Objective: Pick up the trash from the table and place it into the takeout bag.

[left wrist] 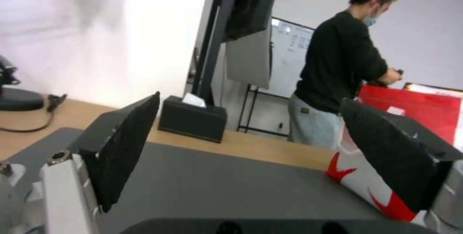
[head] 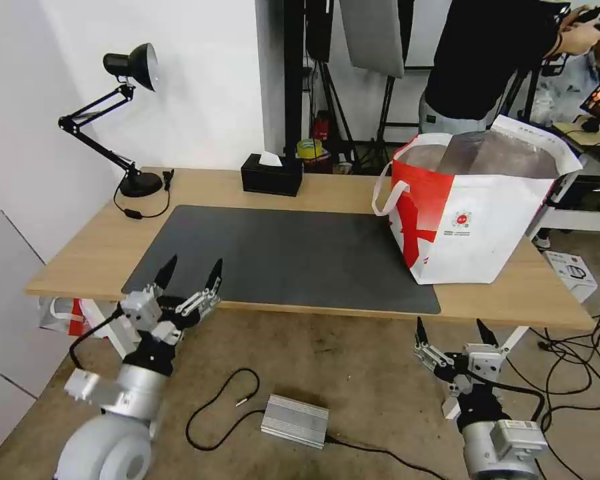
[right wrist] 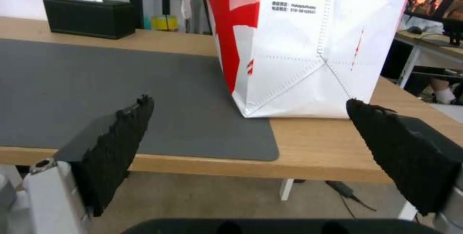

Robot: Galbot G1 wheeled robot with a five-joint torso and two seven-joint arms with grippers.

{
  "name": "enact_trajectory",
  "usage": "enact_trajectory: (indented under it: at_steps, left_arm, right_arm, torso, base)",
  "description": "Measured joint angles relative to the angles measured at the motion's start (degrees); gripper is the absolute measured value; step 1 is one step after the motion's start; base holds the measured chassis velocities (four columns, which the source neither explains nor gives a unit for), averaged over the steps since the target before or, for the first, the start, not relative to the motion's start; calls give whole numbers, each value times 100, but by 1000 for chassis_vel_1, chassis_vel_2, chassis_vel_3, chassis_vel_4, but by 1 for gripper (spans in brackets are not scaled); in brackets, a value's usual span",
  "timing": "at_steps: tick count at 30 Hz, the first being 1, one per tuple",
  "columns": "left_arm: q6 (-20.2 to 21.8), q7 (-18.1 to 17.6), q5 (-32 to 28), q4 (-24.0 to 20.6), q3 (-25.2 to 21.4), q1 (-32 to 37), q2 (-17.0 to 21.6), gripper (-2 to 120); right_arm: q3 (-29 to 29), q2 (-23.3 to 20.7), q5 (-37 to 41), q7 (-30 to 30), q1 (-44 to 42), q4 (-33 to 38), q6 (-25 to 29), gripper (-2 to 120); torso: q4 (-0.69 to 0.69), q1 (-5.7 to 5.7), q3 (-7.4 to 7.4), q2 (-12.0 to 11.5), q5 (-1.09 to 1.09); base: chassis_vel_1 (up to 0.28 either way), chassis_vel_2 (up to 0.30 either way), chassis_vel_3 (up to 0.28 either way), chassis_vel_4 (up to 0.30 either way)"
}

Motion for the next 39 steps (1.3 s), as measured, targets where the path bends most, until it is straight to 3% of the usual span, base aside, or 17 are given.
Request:
enact_trajectory:
  at_steps: [17, 39]
  left_arm:
    - [-218, -225, 788, 77, 56, 486, -655, 100]
    - [-440, -328, 1472, 514, 353, 719, -976, 100]
  right_arm:
    - [0, 0, 0, 0, 0, 0, 0, 100]
    - [0, 0, 0, 0, 0, 0, 0, 100]
  torso:
    - [0, 1, 0, -1, 0]
    - [0, 1, 0, 0, -1]
  base:
    - [0, 0, 0, 0]
    - [0, 0, 0, 0]
